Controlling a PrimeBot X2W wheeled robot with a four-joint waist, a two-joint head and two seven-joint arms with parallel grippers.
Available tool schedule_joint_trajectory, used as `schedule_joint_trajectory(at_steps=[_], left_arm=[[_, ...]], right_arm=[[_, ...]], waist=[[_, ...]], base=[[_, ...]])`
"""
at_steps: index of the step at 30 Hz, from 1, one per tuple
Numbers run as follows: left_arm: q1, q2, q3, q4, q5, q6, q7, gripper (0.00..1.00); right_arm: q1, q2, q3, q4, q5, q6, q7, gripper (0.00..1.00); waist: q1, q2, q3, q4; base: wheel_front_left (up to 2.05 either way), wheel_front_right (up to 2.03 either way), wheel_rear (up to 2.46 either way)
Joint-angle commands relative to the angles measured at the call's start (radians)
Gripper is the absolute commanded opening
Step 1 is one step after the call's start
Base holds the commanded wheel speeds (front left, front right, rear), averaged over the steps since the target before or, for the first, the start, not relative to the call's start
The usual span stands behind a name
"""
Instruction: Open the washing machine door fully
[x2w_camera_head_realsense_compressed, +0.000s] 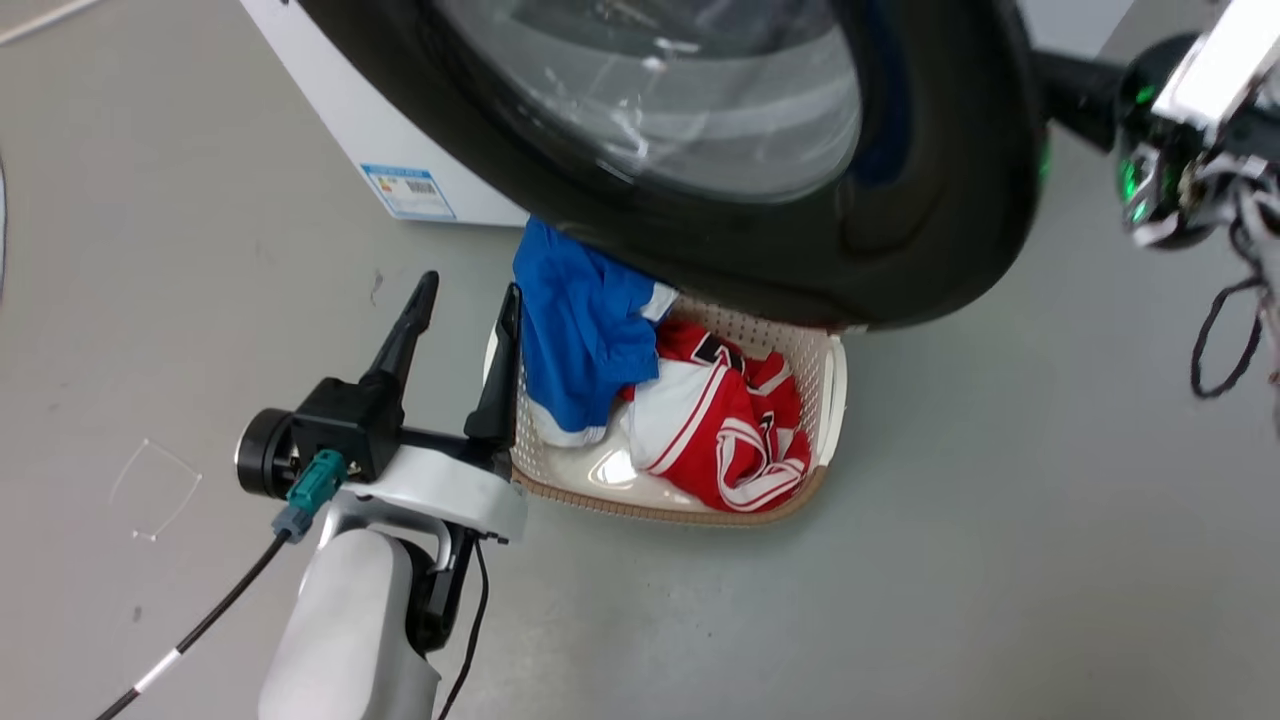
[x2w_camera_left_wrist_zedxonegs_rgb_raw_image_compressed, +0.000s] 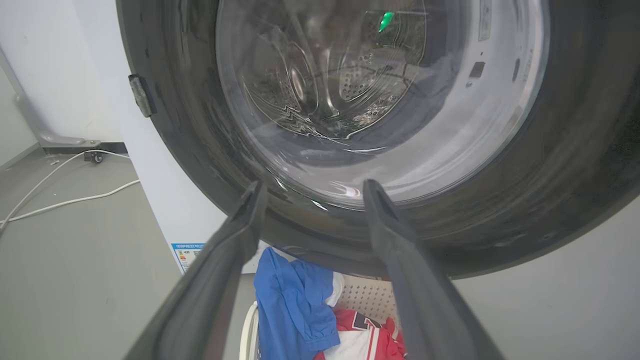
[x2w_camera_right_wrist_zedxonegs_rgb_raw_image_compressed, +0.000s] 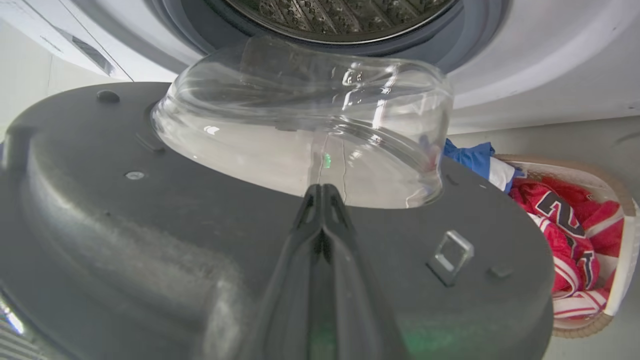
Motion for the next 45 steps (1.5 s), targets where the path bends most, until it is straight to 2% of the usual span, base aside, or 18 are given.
schedule_joint_trajectory(at_steps=[1,8,15,31,34,40,45], left_arm=[[0.024,-0.002,-0.004,0.009,-0.004,-0.002,-0.002,1.00],[0.082,-0.001,-0.011,0.029,0.005,-0.001,-0.002,1.00],[0.143,0.000,-0.022,0.047,0.001,-0.001,-0.002,1.00],[0.186,-0.001,-0.046,0.057,-0.016,-0.001,-0.002,1.00],[0.188,-0.001,-0.045,0.058,-0.016,-0.001,-0.002,1.00],[0.189,-0.001,-0.031,0.057,-0.011,-0.001,-0.002,1.00],[0.198,-0.001,-0.011,0.055,-0.005,-0.001,-0.002,1.00]], right_arm=[[0.053,0.009,0.007,-0.027,0.015,0.003,0.028,0.00],[0.186,0.045,0.030,-0.097,0.042,0.003,0.082,0.00],[0.316,0.098,0.063,-0.182,0.049,0.003,0.092,0.00],[0.467,0.228,0.117,-0.312,0.072,0.003,0.056,0.00],[0.500,0.236,0.105,-0.351,0.070,0.003,0.009,0.00],[0.582,0.222,0.007,-0.455,0.003,0.003,-0.238,0.00],[0.674,0.186,-0.063,-0.542,-0.057,0.003,-0.406,0.00]], waist=[[0.0000,-0.0001,-0.055,-0.013],[0.0000,-0.0001,-0.147,-0.027],[0.0000,-0.0001,-0.225,-0.030],[0.0000,-0.0001,-0.269,-0.029],[0.0000,-0.0001,-0.270,-0.032],[0.0000,-0.0001,-0.279,-0.041],[0.0000,-0.0001,-0.291,-0.057]], base=[[0.00,0.00,0.00],[0.00,0.00,0.00],[0.00,0.00,0.00],[0.00,0.00,0.00],[0.00,0.00,0.00],[0.00,0.00,0.00],[0.00,0.00,0.00]])
